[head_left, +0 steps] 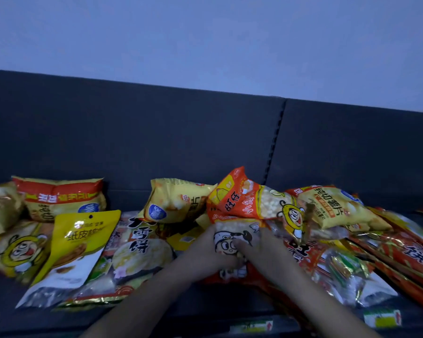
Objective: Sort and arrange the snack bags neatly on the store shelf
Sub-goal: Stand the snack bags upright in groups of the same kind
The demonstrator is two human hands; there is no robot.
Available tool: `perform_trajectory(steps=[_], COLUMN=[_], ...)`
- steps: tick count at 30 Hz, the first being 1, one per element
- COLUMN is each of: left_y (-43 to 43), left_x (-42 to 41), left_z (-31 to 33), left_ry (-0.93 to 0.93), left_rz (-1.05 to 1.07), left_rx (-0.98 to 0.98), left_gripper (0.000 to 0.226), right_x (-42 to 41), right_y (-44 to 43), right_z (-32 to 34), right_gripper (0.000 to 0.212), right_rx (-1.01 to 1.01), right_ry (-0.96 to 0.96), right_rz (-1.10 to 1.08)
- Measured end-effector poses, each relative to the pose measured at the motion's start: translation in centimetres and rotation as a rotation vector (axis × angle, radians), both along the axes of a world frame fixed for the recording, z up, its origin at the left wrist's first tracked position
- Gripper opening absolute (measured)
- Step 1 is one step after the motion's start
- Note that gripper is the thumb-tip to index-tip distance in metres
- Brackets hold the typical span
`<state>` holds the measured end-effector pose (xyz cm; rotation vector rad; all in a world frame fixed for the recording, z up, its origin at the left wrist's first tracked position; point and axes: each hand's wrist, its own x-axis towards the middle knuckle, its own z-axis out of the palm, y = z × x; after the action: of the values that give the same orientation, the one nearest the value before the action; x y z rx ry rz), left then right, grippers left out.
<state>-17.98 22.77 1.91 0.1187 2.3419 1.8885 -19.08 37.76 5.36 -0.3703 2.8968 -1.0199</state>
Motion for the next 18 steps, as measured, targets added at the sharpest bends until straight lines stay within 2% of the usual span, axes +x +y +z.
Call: perform_trajectory(steps=[4,8,11,18], left_y=[-4.3,-8.9,-12.3,-21.2], left_x=[1.3,3.3,5.1,9.0], left_z=[2.4,4.5,5.2,4.3], left_ry=[0.029,0.094,0.138,0.178], left_rz=[0.015,0.088,0.163,0.361], left_rx=[-0.042,-0.103,-0.11,-0.066], left_gripper=[0.049,0.048,0.056,0.078], right_x=[1.5,1.8,1.7,2.2], right_y=[-3.6,-8.0,-11.5,-21.0], right_z=[2.4,2.7,2.3,1.0], right_gripper=[0.04,0.03,0.023,0.034], right_rx=[-0.09,-0.213,-0.3,-0.341], right_ry=[-0.024,-0.028,0.015,0.029], right_rz=[0.114,0.172,0.224,0.458])
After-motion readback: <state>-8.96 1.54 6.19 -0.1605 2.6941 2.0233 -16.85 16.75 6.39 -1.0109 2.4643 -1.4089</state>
